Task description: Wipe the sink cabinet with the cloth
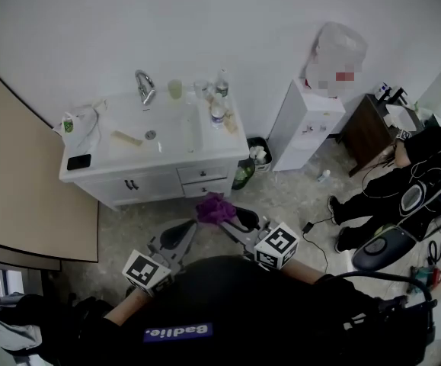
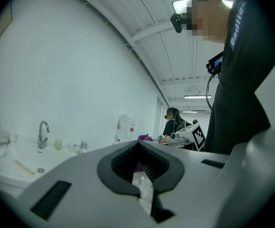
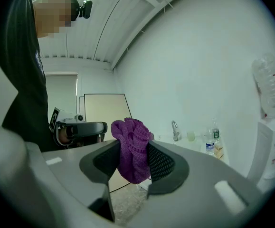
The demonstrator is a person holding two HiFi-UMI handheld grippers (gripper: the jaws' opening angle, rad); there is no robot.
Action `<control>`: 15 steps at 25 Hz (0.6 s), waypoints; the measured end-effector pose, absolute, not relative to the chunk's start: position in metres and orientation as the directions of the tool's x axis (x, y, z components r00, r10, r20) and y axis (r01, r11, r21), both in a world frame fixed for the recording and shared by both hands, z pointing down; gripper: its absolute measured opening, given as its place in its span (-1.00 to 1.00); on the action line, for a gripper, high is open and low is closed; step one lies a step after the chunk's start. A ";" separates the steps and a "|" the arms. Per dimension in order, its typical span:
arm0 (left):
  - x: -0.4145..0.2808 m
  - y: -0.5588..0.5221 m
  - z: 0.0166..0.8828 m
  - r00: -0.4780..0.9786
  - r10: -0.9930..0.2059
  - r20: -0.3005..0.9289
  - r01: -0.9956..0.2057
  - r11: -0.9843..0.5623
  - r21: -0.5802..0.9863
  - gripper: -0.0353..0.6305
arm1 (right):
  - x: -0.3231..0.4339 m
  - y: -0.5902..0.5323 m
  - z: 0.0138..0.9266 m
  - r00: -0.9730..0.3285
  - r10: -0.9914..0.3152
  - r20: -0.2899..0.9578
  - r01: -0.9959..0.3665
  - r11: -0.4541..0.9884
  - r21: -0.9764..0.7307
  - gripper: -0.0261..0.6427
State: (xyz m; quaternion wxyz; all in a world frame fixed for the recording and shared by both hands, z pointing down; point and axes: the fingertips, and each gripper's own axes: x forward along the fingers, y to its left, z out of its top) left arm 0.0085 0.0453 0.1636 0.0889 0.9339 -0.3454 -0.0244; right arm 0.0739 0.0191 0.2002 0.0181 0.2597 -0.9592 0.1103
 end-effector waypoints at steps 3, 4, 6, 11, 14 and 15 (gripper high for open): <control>0.011 0.048 0.163 0.768 -0.640 0.021 -0.633 -0.754 0.173 -0.89 | 0.074 0.021 0.202 -0.865 -0.490 0.107 -0.501 0.843 -0.198 -0.44; 0.012 0.048 0.162 0.771 -0.637 0.025 -0.631 -0.756 0.175 -0.89 | 0.074 0.021 0.201 -0.864 -0.491 0.109 -0.503 0.841 -0.201 -0.44; 0.012 0.048 0.159 0.772 -0.635 0.028 -0.628 -0.757 0.180 -0.89 | 0.073 0.022 0.201 -0.863 -0.493 0.112 -0.505 0.838 -0.205 -0.44; 0.010 0.051 0.161 0.772 -0.635 0.024 -0.628 -0.757 0.181 -0.89 | 0.071 0.024 0.203 -0.865 -0.487 0.120 -0.501 0.844 -0.191 -0.44; 0.008 0.051 0.159 0.770 -0.638 0.019 -0.630 -0.756 0.178 -0.89 | 0.070 0.025 0.203 -0.863 -0.491 0.121 -0.506 0.840 -0.195 -0.44; 0.007 0.051 0.158 0.769 -0.639 0.017 -0.632 -0.755 0.176 -0.89 | 0.070 0.026 0.203 -0.862 -0.492 0.122 -0.507 0.839 -0.197 -0.44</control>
